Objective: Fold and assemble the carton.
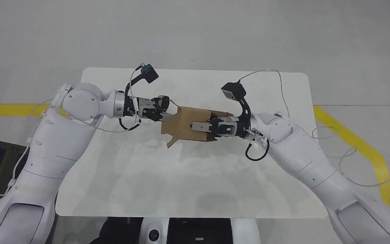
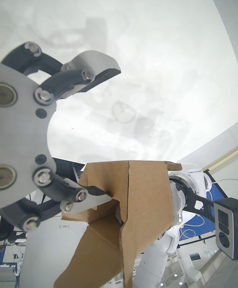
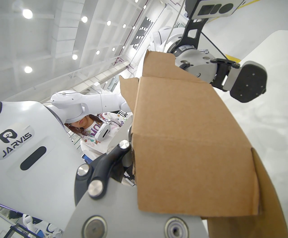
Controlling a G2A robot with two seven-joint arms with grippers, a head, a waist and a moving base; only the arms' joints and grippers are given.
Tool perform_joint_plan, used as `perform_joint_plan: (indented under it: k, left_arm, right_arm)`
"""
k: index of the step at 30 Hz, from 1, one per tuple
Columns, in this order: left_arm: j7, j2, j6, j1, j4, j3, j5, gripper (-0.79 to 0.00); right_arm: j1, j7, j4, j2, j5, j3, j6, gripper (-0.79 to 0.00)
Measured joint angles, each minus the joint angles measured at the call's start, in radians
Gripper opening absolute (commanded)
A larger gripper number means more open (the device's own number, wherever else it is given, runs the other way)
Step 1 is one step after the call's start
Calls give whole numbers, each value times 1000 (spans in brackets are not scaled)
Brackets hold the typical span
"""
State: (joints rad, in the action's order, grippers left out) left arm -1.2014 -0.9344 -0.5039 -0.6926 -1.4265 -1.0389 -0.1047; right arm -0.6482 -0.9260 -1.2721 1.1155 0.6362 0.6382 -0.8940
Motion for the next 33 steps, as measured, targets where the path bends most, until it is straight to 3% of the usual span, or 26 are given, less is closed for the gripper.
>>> perform_joint_plan:
  k: [11,19,33]
  left_arm:
    - [9,0,3,8,8,3,0,0]
    - [22,4,1,2,15,-6,23,0]
    - [6,13,-13,-43,-61,1,61,0]
  right_arm:
    - [-7,-19,-9,8,0,5,19,-785]
    - [-28,21,23,4,10,57,-21,-785]
    - [-71,125,50,18,-45,116,-61,-785]
